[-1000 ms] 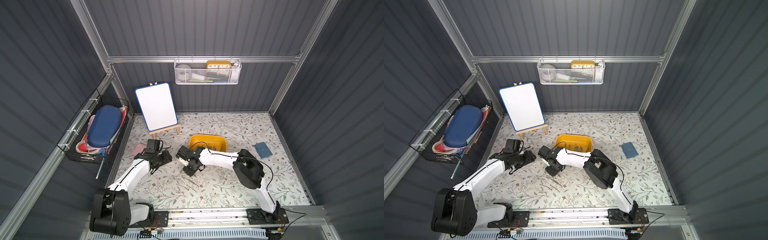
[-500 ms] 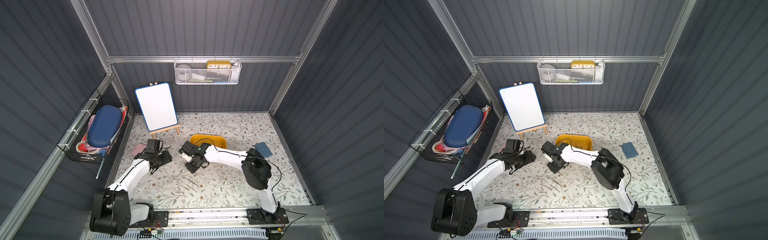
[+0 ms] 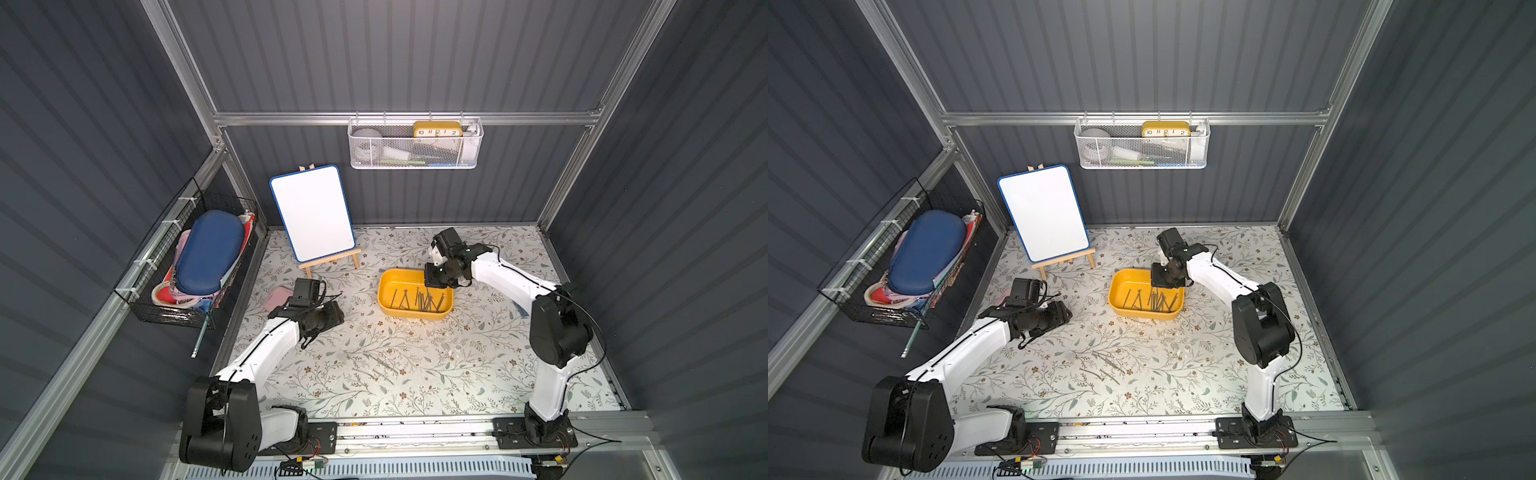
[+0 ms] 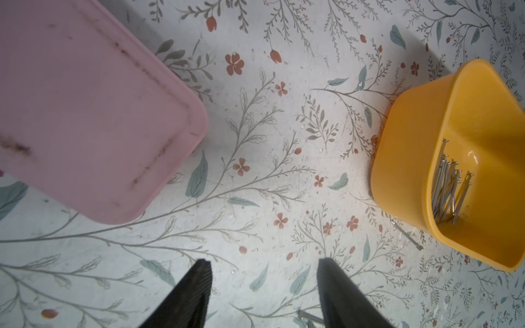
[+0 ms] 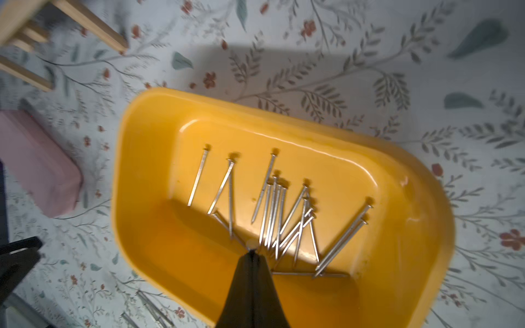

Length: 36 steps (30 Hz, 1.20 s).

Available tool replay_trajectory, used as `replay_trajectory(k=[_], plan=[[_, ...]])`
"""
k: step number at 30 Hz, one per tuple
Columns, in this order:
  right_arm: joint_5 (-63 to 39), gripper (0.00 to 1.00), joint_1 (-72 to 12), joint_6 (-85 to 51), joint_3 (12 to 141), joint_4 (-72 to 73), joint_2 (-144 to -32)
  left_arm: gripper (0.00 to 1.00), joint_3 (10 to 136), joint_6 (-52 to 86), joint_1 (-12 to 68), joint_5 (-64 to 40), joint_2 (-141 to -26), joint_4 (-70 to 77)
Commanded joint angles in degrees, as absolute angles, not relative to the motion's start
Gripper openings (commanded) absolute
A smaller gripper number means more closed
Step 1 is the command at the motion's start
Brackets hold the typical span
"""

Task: Put the nails on the desktop into the storage box
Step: Place the nail in the storage box, then pick up the nail from the center of the board.

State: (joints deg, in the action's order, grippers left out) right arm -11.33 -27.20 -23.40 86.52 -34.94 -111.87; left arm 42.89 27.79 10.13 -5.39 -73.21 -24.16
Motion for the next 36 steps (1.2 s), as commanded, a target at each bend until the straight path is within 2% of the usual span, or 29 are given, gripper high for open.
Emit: replay_trajectory(k=[1, 6, 8, 10, 13, 18, 24, 30, 36], plan=[[-11.9, 0.00, -27.5, -26.8, 84.5, -31.8, -113.9, 0.64, 42.2, 26.7, 9.9, -6.2, -72.6, -24.2], [-11.1, 0.02, -26.9, -26.8, 83.7, -29.0, -115.9, 0.64, 42.3, 26.6, 9.9, -6.2, -72.7, -24.3], [-12.0, 0.20, -26.9, -26.0, 84.0, -29.2, -115.5, 0.64, 42.3, 26.7, 9.9, -6.1, -72.8, -24.3], [-13.3, 0.27, -27.2, -24.5, 84.0, -29.6, -113.9, 0.64, 42.3, 26.6, 9.9, -6.1, -72.9, -24.3], [-16.4, 0.31, -29.3, -21.9, 82.5, -29.6, -109.4, 0.64, 42.3, 26.7, 9.9, -5.8, -72.7, -24.3], [-17.1, 0.34, -39.5, -14.4, 81.3, -32.7, -103.7, 0.64, 42.1, 27.2, 9.9, -5.7, -72.2, -24.3], [-9.3, 0.34, -54.0, -3.0, 80.4, -35.3, -106.9, 0.65, 42.2, 27.6, 9.8, -6.1, -73.0, -24.2], [-6.8, 0.34, -59.5, 0.9, 81.0, -33.5, -111.1, 0.65, 42.4, 28.3, 9.8, -5.0, -74.5, -25.0], [-6.1, 0.34, -61.1, 1.9, 83.6, -33.0, -114.6, 0.65, 42.1, 28.6, 9.6, -4.7, -75.1, -24.8]])
